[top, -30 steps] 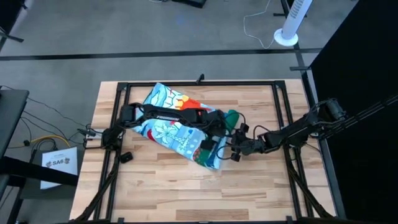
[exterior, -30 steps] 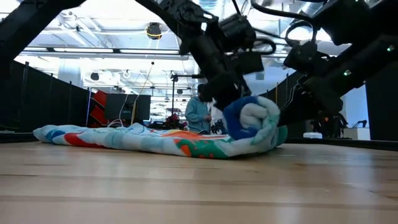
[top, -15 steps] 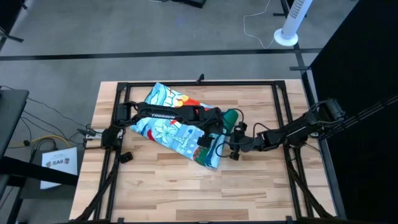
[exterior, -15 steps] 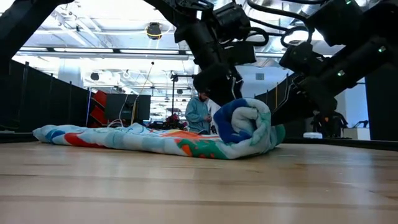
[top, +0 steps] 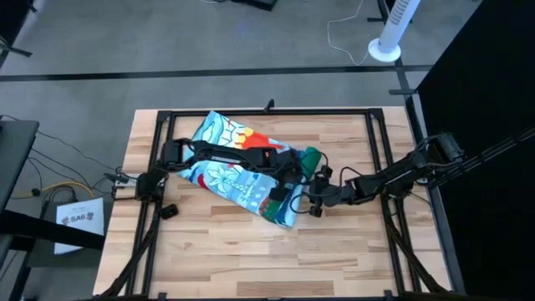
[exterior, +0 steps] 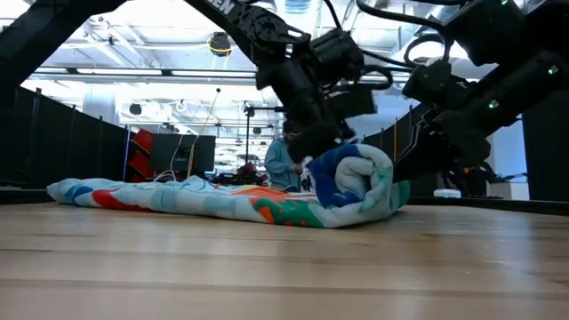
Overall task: Roll towel
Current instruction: Roll the multicolor dinosaur print towel
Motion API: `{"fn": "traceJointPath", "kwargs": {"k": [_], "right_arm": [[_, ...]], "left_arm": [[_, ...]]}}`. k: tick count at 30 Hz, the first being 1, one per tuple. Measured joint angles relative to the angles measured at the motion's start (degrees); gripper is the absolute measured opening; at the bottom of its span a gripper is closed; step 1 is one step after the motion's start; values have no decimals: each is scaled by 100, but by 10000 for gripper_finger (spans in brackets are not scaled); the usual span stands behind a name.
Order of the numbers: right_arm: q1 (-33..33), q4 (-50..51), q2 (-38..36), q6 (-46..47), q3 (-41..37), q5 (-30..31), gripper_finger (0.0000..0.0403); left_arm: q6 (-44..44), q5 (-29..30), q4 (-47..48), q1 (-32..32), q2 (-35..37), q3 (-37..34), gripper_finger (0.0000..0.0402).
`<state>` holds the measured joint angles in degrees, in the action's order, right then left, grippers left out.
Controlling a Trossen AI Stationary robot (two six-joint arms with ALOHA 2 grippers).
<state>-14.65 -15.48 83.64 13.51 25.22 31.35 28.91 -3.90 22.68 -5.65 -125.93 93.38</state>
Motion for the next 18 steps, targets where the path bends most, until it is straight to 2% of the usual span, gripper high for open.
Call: {"fn": "traceJointPath", "kwargs": {"k": [11,18], "right_arm": [[-33,49,-61,12,57,-12,133],[26,-106,-66,-5,65,-46,133]], "left_arm": [[-95,-277,-386,107,-203,-6,306],[-87,-75,-115,223,-129,11,306]]}}
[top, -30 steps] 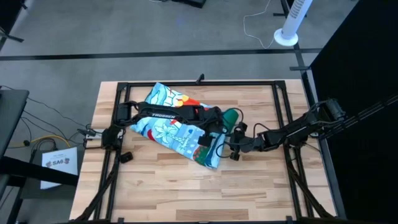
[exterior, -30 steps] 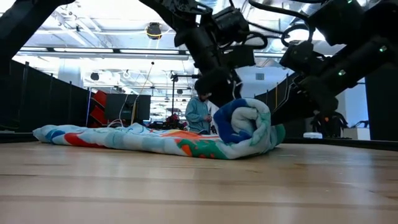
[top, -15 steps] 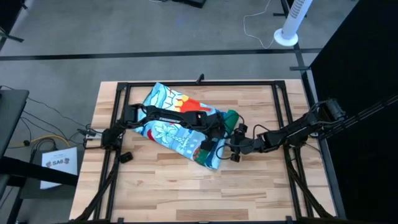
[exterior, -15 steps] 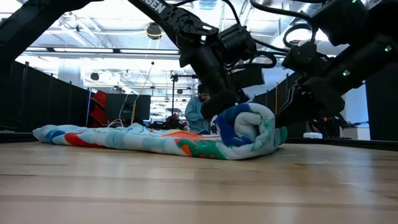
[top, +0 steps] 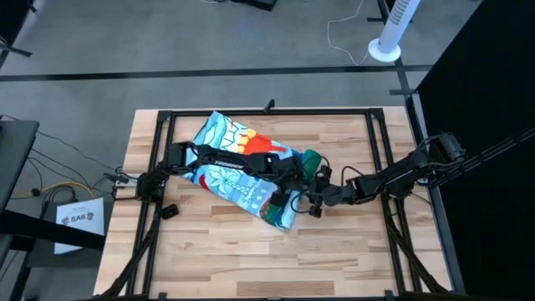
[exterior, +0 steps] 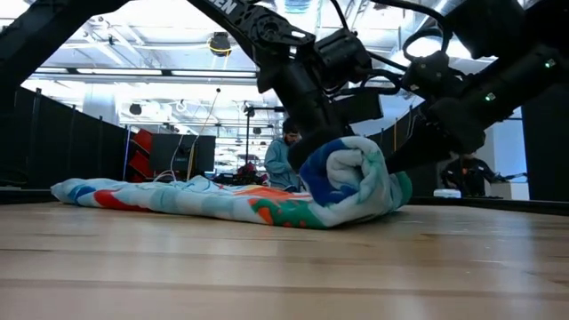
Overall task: Roll towel
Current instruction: Roll the multicolor dinosaur print towel
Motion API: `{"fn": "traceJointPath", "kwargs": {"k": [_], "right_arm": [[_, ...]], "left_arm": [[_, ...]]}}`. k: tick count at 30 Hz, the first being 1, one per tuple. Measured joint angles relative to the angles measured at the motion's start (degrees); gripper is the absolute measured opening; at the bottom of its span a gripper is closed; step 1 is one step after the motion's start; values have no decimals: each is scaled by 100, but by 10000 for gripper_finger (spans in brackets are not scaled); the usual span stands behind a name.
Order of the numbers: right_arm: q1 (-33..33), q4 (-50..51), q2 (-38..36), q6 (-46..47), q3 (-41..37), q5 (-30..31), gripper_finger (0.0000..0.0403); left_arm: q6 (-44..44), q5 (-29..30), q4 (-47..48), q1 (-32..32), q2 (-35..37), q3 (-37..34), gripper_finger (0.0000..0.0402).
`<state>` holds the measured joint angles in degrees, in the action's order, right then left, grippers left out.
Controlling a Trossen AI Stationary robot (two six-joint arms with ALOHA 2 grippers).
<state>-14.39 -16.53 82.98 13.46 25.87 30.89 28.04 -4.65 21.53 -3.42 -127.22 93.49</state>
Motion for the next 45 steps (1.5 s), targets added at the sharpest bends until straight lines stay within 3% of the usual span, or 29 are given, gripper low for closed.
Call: {"fn": "traceJointPath", "kwargs": {"k": [14,24,28,31,35,45], "right_arm": [[142,-81,2,-27,0,68,133],[342,-492,179,-349,0,66,133],[486,-1064,520,-557,2,60,133],[580,-1448,801,-737,11,37,133],[643,-1664,1202,-927,252,-133,133],[576,-1703,1663,-1058,434,-217,133]], "left_arm": [[326,843,1242,9,9,612,306],[78,2096,3018,4,33,1594,306],[-417,1860,3250,4,302,1716,306],[-664,1074,3151,6,522,1716,306],[-731,193,2348,37,634,1497,306],[-1227,145,1199,9,712,-140,306]]}}
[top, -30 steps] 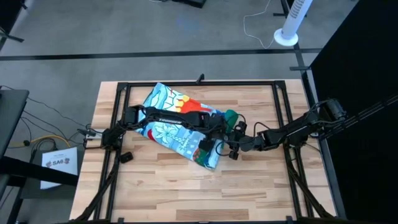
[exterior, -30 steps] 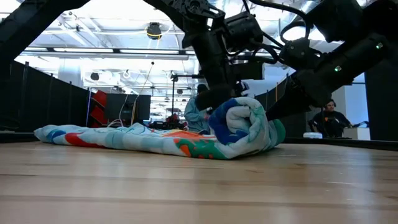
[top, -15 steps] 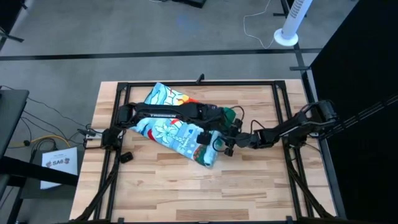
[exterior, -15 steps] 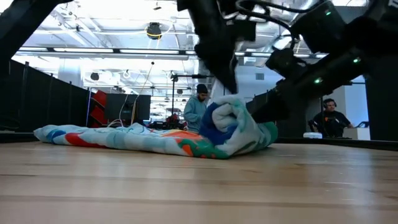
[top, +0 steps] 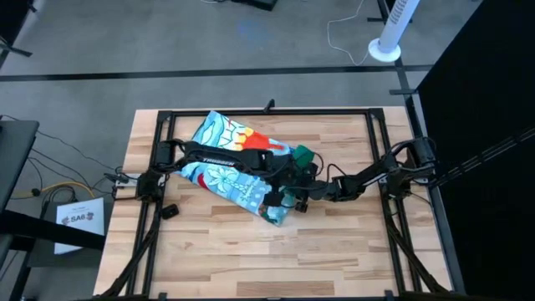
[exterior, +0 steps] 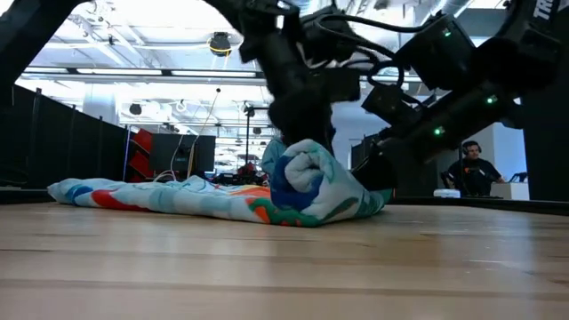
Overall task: Roll towel
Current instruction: Roll the multicolor dinosaur print towel
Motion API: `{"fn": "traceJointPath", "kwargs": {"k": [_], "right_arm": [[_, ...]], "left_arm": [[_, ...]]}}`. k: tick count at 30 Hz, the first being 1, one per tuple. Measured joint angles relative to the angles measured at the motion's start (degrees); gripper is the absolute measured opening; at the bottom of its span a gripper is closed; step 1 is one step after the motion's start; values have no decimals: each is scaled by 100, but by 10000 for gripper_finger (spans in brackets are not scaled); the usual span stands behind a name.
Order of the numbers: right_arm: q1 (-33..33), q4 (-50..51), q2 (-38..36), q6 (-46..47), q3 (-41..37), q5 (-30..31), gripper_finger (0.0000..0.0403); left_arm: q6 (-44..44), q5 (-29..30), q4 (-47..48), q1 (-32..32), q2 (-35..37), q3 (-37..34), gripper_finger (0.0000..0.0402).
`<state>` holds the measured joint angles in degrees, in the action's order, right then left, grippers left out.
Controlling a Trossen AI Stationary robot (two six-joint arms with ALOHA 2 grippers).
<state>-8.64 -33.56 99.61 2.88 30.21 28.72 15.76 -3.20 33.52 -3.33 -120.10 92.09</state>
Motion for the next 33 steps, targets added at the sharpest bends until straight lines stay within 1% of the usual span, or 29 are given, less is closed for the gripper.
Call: {"fn": "traceJointPath", "kwargs": {"k": [4,7,10,14,18,23,28,30,33], "right_arm": [[-45,-20,-10,-60,-6,-32,133],[-44,-20,-48,-158,-6,-86,133],[33,66,-258,-207,-15,-102,133],[327,345,-656,-204,-12,-78,133],[640,837,-827,-160,-10,-191,133],[945,1205,-836,-121,-4,-273,133],[1509,1482,-845,-125,28,-294,133],[1683,1764,-878,-247,142,-277,133],[1741,2051,-979,-665,387,-331,133]], "left_arm": [[-121,1,-552,54,93,-618,306],[-310,14,-724,155,110,-884,306],[-429,24,-1189,315,116,-1201,306],[-618,-36,-1732,452,106,-1484,306],[-777,42,-1742,467,101,-1527,306],[-851,96,-1743,501,92,-1534,306],[-913,170,-1771,550,88,-1538,306],[-917,170,-1781,553,88,-1543,306],[-907,175,-1795,555,86,-1549,306]]}}
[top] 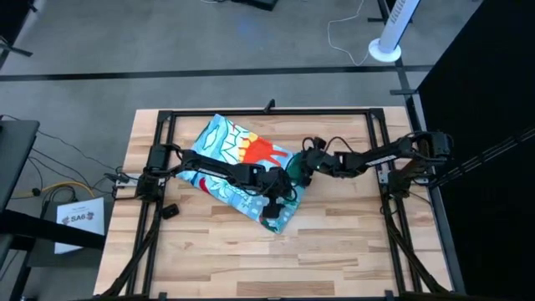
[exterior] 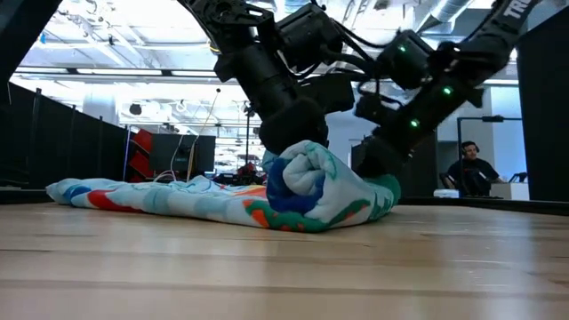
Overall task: Roll towel
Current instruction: Roll the multicolor dinosaur print towel
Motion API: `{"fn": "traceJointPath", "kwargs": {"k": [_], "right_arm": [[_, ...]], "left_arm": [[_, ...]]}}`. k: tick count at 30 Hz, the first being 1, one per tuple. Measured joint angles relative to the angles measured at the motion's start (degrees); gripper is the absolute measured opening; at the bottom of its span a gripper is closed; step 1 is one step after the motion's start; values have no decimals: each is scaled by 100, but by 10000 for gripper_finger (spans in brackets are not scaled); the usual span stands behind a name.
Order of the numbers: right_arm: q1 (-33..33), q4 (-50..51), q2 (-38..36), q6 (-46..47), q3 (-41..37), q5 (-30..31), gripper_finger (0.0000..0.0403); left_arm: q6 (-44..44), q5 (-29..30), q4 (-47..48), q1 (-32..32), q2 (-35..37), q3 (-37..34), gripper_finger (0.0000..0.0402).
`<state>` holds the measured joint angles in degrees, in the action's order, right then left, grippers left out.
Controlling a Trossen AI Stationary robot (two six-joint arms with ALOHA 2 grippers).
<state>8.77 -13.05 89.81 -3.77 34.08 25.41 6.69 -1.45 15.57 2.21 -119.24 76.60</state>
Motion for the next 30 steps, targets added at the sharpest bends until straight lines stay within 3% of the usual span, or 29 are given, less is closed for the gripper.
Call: {"fn": "traceJointPath", "kwargs": {"k": [4,7,13,17,23,30], "right_arm": [[71,163,-12,-275,343,-89,133],[205,331,77,-197,396,-524,133],[457,781,202,70,420,-660,133],[389,1378,-363,127,398,-543,133],[-436,1289,-1240,895,390,-609,133],[-1097,-32,-68,1468,396,-580,133]], "left_arm": [[34,31,-2,3,0,0,306],[41,39,-5,3,0,0,306],[51,53,-40,3,-2,0,306],[44,68,-72,3,-5,0,306],[34,87,-77,-10,12,0,306],[76,74,-71,9,295,-29,306]]}}
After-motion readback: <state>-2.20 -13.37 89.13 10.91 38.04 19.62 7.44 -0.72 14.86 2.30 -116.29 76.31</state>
